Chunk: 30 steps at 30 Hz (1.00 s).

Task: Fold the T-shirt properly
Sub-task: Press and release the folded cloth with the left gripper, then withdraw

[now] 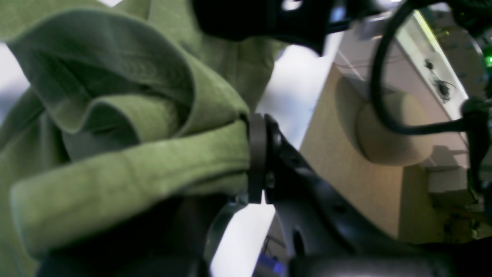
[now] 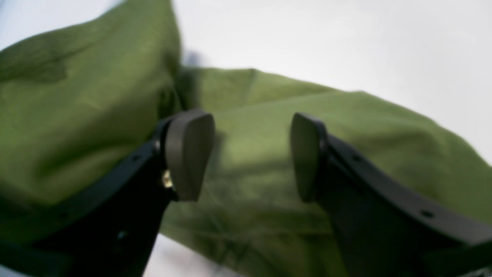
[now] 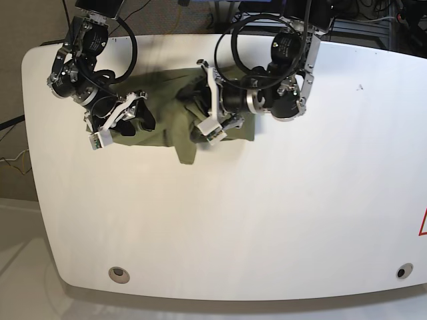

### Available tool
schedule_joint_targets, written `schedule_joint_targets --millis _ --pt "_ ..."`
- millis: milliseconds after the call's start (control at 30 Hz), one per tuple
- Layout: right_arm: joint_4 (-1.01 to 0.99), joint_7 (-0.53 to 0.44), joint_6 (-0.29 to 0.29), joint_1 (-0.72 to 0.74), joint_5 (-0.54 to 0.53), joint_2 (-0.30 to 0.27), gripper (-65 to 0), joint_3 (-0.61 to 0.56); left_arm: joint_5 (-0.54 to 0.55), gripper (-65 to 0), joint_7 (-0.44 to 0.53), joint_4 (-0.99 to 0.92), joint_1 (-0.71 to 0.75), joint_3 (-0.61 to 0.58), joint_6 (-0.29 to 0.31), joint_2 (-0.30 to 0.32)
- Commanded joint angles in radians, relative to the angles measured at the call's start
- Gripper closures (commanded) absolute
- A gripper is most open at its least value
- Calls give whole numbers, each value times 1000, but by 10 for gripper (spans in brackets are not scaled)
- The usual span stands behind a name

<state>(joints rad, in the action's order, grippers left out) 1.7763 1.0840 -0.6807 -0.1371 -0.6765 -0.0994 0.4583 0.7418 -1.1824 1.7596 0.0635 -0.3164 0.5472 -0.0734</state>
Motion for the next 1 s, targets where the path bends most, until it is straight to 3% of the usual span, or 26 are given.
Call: schedule_joint_targets --millis 0,133,200,400,967 --pt "20 -20 -4 6 -15 -7 -343 2 27 -74 8 19 -13 -9 3 -27" --pt "18 -21 -5 6 -14 -7 -343 3 32 -166 -5 15 -11 -16 -4 -31" --pt "16 -20 -10 6 -16 -8 -347 5 45 -285 -24 11 -8 -2 -5 -20" --pt "14 -19 -11 6 -13 -7 -347 3 74 -410 -5 10 -10 -14 -10 -13" --pt "16 -14 -7 15 -15 -14 -357 7 76 -369 11 4 -62 -51 4 -27"
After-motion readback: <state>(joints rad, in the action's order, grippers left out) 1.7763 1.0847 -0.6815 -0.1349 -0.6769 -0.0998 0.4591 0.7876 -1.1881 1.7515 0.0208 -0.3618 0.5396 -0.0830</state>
